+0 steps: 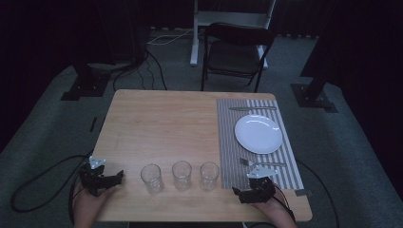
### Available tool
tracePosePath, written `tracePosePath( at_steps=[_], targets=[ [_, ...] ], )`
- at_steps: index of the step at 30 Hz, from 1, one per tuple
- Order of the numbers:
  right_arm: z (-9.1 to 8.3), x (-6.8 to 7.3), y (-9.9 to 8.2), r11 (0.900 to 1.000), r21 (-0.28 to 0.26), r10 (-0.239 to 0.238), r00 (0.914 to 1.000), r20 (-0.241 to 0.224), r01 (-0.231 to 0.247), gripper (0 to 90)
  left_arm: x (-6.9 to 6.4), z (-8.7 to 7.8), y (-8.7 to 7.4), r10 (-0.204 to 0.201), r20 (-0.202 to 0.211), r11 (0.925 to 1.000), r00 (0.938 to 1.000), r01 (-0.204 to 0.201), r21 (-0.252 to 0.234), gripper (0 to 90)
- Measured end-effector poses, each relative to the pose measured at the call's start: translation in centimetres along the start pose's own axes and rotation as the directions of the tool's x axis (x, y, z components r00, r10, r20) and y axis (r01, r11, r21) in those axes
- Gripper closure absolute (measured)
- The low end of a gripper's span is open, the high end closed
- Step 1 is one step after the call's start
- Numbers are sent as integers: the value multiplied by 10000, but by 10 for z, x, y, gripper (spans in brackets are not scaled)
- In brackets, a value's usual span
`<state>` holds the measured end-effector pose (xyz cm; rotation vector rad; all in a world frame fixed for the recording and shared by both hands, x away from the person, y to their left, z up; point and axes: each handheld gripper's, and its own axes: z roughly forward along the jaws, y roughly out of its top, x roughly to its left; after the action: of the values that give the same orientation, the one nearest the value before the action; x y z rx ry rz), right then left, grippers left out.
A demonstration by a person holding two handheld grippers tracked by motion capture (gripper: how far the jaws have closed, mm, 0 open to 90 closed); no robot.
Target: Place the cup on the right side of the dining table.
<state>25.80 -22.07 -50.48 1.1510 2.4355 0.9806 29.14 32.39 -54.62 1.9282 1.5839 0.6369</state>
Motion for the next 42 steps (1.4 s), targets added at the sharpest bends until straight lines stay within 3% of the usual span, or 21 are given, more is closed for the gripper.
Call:
tracePosePath(
  at_steps=[4,18,32,42],
  targets=[
    [5,11,7,9990,-113,-428,9987,-282,425,172,0,0,0,-11,0,10000,10000,11,-8,2],
    [15,36,31,9935,-623,-1018,9875,-1204,948,172,0,0,0,-9,1,10000,10000,9,-7,2],
    [24,49,52,9883,-1008,-1295,9796,-1539,1148,173,0,0,0,-9,0,10000,10000,9,-8,2],
    [27,55,69,9830,-1235,-1529,9776,-1447,1355,227,0,0,0,9,-1,10000,10000,-9,8,2]
  ],
)
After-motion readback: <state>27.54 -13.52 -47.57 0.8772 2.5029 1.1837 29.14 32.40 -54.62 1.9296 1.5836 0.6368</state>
